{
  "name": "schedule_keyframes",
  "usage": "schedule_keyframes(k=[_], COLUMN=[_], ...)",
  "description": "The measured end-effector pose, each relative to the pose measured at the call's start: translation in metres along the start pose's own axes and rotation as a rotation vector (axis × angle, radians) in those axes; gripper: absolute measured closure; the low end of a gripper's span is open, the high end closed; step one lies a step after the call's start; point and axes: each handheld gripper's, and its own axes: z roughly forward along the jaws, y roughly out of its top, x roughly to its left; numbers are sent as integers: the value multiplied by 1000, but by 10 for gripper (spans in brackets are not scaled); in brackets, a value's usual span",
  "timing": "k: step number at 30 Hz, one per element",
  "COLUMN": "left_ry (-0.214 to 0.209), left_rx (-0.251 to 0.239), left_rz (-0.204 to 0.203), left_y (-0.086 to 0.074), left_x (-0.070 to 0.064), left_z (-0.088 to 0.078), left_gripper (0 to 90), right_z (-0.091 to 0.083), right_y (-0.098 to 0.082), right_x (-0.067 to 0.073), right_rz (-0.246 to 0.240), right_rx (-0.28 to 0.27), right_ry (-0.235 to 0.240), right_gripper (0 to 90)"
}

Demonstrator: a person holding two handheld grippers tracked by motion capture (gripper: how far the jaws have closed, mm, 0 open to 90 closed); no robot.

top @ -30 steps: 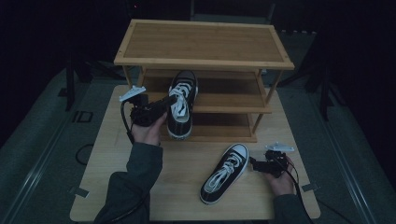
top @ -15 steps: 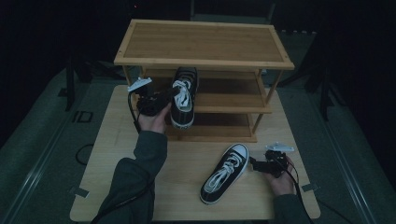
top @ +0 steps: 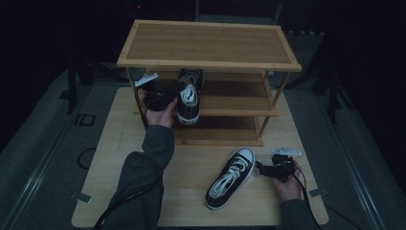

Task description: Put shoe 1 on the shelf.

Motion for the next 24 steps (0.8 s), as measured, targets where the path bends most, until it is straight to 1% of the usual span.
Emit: schedule_keyframes(k=[5,6,7,8,9,10,11,12,13,15,17,18,19,20,21,22,23,24], left_ry=[-1,-6,-4,4,2,7,8,8,11,17,16,7,7,10,14,14,21,29], left_rx=[8,23,36,2,5,20,16,34,60,55,53,50,50,49,45,44,50,52], left_rz=[-8,-26,3,-43,-46,-32,-45,-34,2,-26,-20,-34,-16,-17,-28,-25,-9,-4], left_y=[3,4,5,5,6,7,8,9,10,10,10,9,9,9,9,10,11,11], left_x=[4,5,9,7,8,9,9,11,14,15,17,16,17,17,16,15,15,13], left_z=[7,9,11,15,17,18,20,21,21,25,27,28,28,28,26,25,23,22], left_gripper=[881,881,881,882,881,881,882,881,881,881,879,877,872,858,836,792,782,771], right_z=[0,0,0,0,0,0,0,0,0,0,0,0,0,0,0,0,0,0], right_y=[0,0,0,0,0,0,0,0,0,0,0,0,0,0,0,0,0,0], right_x=[0,0,0,0,0,0,0,0,0,0,0,0,0,0,0,0,0,0], right_rz=[0,0,0,0,0,0,0,-1,0,0,-1,-1,-1,-1,-1,-1,-1,-1], right_rx=[0,0,0,1,1,0,1,1,0,0,1,1,1,1,1,1,1,0], right_ry=[0,0,0,0,0,0,0,0,0,0,0,0,0,0,0,0,1,2], right_gripper=[117,116,116,116,116,117,116,116,117,117,117,116,116,116,117,116,116,116])
